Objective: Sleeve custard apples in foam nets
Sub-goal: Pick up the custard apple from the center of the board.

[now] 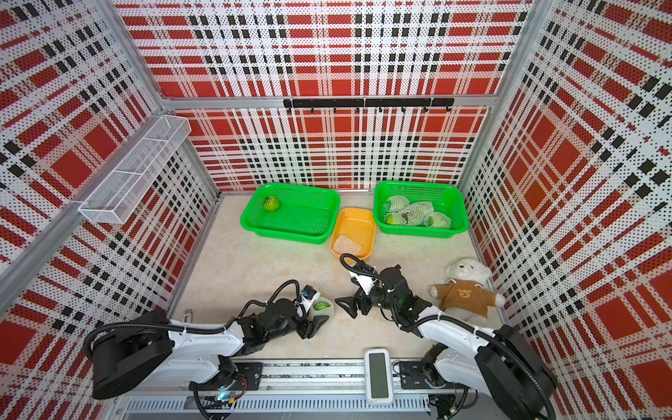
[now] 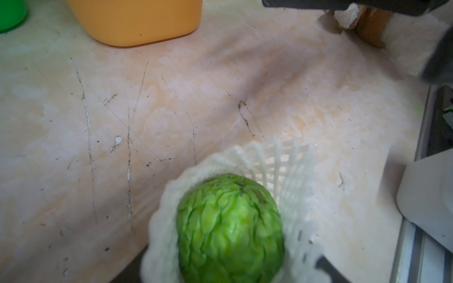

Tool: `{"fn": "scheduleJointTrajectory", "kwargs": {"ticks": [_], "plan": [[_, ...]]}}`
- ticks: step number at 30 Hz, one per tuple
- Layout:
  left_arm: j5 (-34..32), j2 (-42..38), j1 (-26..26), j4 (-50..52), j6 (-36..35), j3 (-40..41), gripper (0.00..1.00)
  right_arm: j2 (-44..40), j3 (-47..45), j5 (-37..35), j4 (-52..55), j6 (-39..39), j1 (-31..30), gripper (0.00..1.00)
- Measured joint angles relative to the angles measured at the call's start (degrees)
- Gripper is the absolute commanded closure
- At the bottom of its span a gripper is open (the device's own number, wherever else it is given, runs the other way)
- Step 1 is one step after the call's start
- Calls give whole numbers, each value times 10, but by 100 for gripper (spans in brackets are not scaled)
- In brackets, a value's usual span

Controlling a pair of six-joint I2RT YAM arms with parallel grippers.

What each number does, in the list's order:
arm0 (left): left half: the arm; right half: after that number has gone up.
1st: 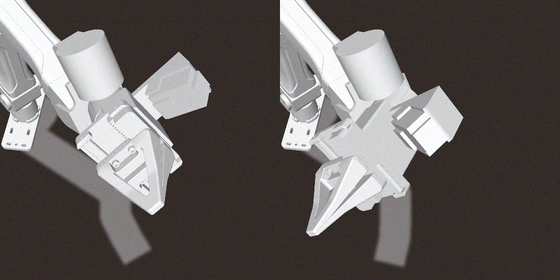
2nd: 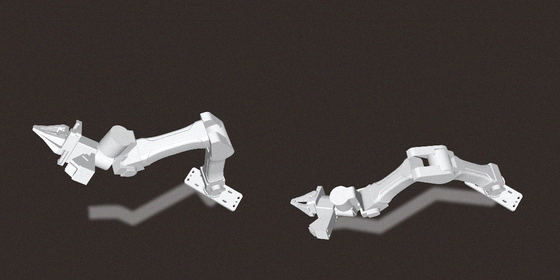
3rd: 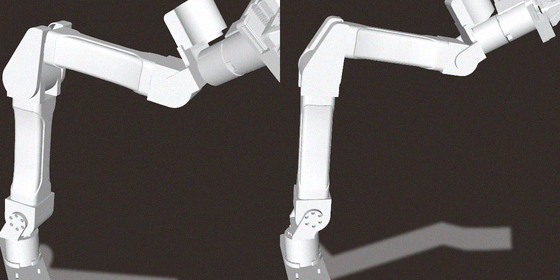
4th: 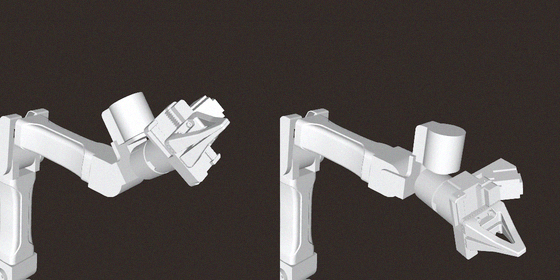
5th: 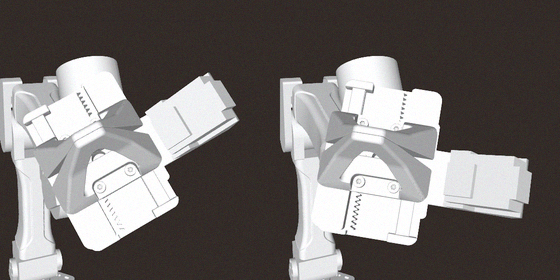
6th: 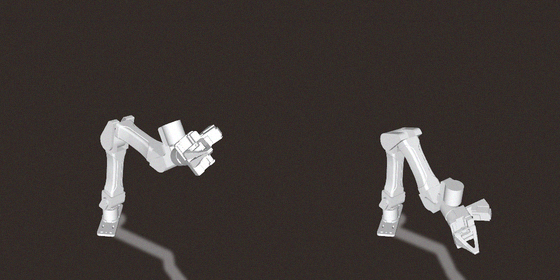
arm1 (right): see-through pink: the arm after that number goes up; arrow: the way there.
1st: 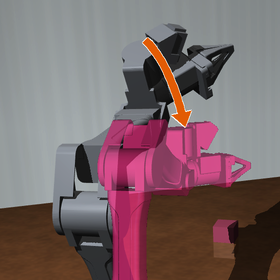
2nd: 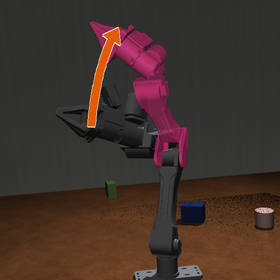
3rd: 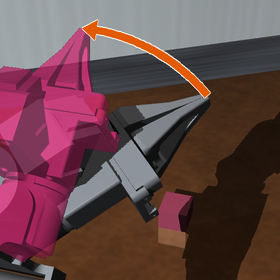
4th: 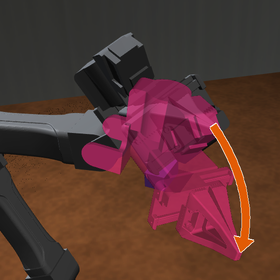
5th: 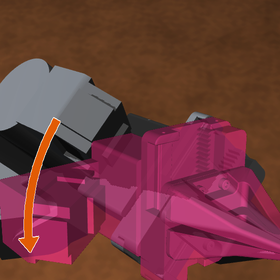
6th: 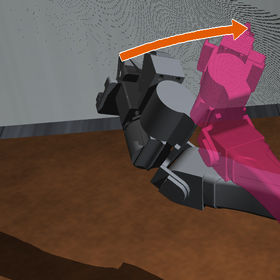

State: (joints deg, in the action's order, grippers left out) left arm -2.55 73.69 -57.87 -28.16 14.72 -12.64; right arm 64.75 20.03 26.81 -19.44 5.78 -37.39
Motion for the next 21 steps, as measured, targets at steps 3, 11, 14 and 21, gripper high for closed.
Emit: {"fn": "scheduleJointTrajectory", "kwargs": {"ticks": [3, 11, 14, 21], "plan": [[9, 18, 2, -20, -2, -3, 45, -1, 0, 5, 2, -1, 0, 0], [76, -19, 66, -4, 14, -7, 56, -42, 17, 35, 21, -34, 1, 0], [109, -77, 105, 36, 25, -14, 56, -53, 27, 43, 20, -52, 2, 0], [224, -162, 222, 160, 82, -97, 59, -53, 25, 66, -49, -139, 0, 0]]}}
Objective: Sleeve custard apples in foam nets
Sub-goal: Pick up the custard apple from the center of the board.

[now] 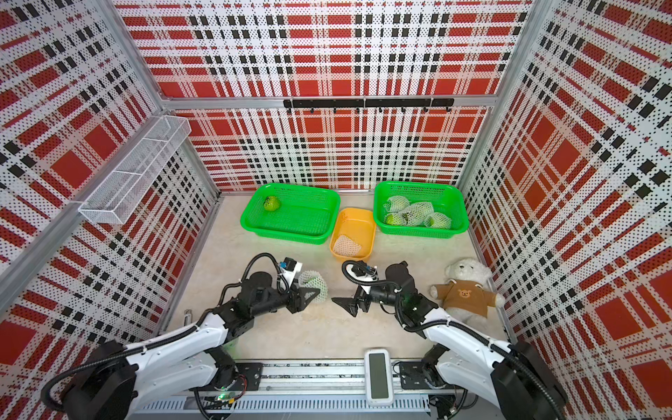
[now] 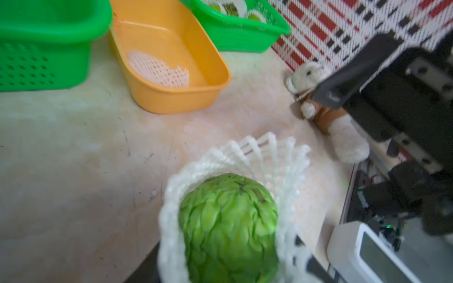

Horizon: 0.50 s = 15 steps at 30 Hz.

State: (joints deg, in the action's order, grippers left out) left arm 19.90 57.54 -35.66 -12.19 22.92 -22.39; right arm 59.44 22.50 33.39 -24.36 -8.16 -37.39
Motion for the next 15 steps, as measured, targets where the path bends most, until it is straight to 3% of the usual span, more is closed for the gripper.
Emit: {"fn": "scheduleJointTrajectory", "kwargs": {"ticks": [8, 15], "plan": [[160, -6, 90, 101, 81, -119, 58, 87, -30, -57, -155, -193, -16, 0], [258, 30, 104, 240, 64, -231, 59, 158, -4, -64, -263, -251, -24, 0]]}}
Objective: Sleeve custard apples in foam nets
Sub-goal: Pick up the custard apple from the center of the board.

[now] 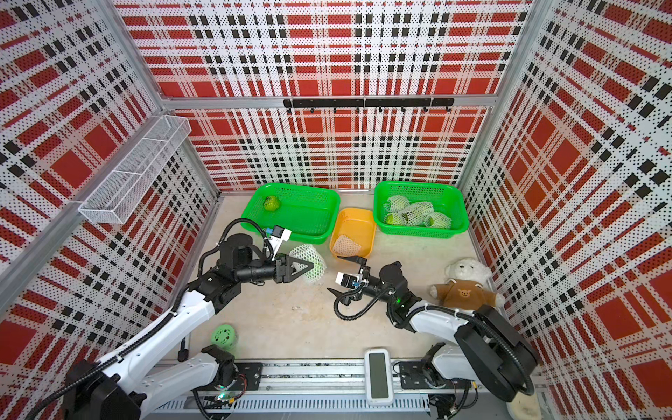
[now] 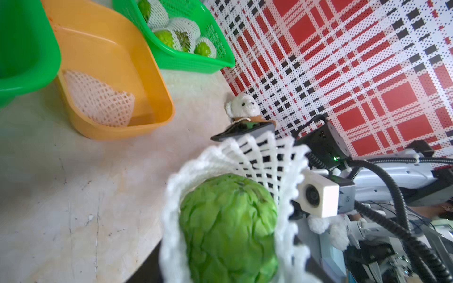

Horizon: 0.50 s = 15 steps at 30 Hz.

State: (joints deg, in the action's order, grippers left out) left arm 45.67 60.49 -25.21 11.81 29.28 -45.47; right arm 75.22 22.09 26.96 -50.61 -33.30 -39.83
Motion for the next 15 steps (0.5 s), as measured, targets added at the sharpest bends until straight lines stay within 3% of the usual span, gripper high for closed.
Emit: {"fn": "scheduleJointTrajectory", "kwargs": {"ticks": [7, 15], "plan": [[29, 29, -2, 103, -43, -21, 59, 8, 19, 7, -54, -13, -34, 0], [33, 50, -35, 139, -84, -42, 59, -10, 30, 39, -5, -34, -50, 0]]}}
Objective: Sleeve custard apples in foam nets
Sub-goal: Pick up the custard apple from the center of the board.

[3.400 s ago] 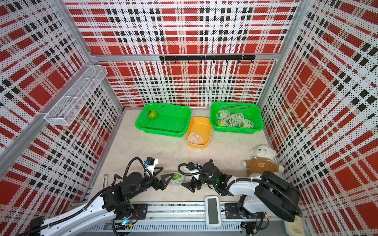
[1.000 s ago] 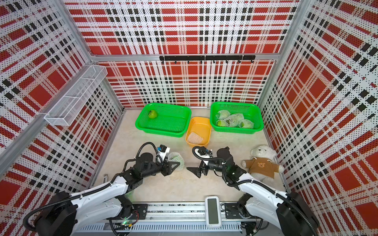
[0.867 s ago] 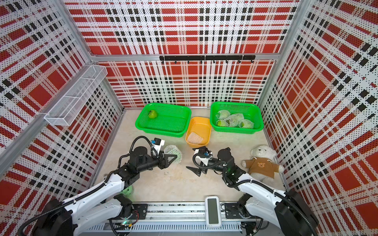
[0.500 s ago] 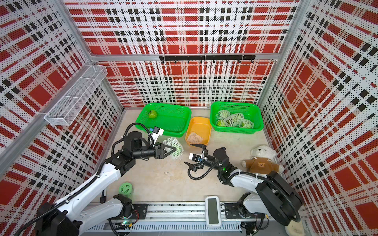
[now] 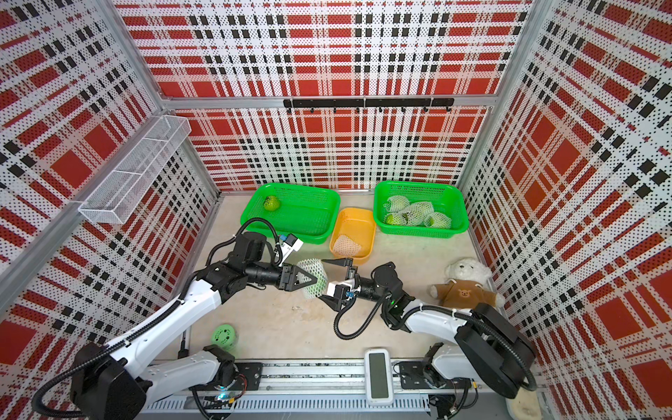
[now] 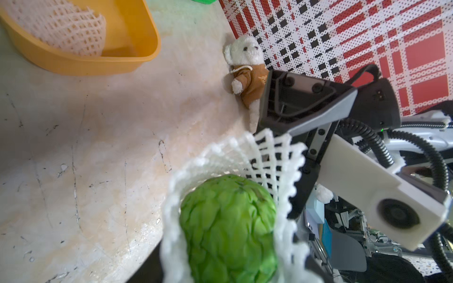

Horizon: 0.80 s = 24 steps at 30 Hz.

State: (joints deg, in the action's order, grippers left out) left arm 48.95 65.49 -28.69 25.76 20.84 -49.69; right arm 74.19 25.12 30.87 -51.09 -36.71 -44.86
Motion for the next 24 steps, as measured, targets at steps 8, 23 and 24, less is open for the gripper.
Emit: {"fn": "scheduleJointTrajectory", "kwargs": {"ticks": [8, 23, 24], "plan": [[-10, 18, -24, 64, -62, -40, 58, -38, 37, 9, 118, -45, -17, 0], [-27, 44, -28, 136, -124, -60, 55, -90, 122, -19, 313, -103, -31, 0], [-27, 43, -27, 137, -125, -60, 55, -90, 124, -17, 320, -103, -31, 0]]}}
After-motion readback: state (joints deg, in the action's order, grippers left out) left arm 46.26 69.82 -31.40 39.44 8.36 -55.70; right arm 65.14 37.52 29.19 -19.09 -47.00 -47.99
